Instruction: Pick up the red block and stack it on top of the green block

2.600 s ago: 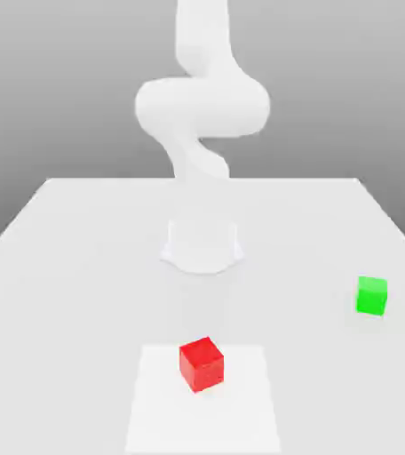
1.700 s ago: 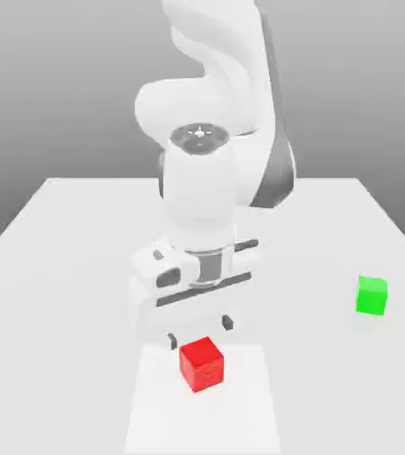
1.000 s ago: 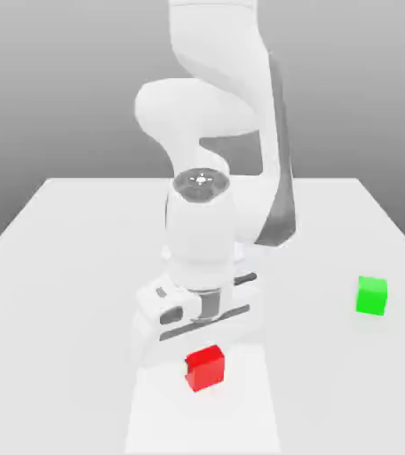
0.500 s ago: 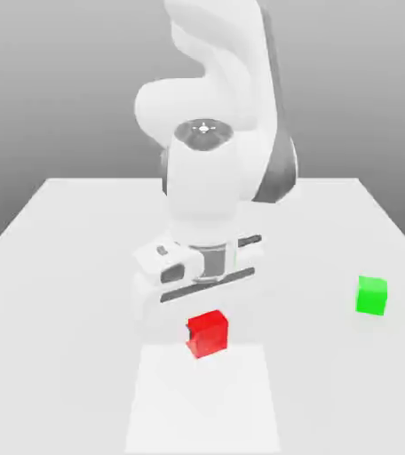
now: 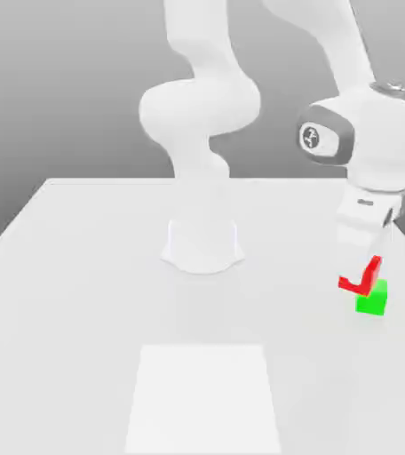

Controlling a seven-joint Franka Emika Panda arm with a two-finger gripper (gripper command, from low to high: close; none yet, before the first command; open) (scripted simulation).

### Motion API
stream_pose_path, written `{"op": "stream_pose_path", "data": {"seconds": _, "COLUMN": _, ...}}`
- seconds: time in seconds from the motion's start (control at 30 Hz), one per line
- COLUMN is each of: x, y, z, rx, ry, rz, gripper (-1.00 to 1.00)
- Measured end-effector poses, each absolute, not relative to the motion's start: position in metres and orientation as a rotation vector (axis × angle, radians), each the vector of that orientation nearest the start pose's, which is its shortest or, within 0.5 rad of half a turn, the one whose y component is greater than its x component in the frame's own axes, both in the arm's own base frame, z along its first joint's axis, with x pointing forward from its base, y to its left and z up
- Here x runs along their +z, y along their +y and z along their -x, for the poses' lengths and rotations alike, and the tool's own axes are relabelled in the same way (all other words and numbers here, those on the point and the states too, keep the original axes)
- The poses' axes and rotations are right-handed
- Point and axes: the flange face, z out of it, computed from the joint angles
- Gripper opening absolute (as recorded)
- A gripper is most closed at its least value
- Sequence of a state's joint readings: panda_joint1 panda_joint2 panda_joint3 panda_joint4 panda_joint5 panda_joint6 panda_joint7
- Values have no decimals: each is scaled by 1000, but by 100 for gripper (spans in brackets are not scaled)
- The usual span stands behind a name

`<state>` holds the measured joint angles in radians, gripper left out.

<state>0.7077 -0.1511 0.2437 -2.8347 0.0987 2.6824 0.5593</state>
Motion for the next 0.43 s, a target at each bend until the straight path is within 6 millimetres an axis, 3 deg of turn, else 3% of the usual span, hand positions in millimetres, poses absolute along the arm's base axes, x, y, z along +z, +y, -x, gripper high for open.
{"op": "stream_pose_path", "data": {"seconds": 0.1, "x": 241, "y": 317, "z": -182, "rx": 4, "ry": -588, "rz": 3084, "gripper": -100}}
{"op": "stream_pose_path", "data": {"seconds": 0.33, "x": 190, "y": 321, "z": -177, "rx": 1, "ry": -605, "rz": 3081, "gripper": -100}}
{"op": "stream_pose_path", "data": {"seconds": 0.37, "x": 184, "y": 320, "z": -177, "rx": 0, "ry": -605, "rz": 3082, "gripper": 100}}
{"op": "stream_pose_path", "data": {"seconds": 0.43, "x": 184, "y": 320, "z": -177, "rx": 0, "ry": -605, "rz": 3082, "gripper": 100}}
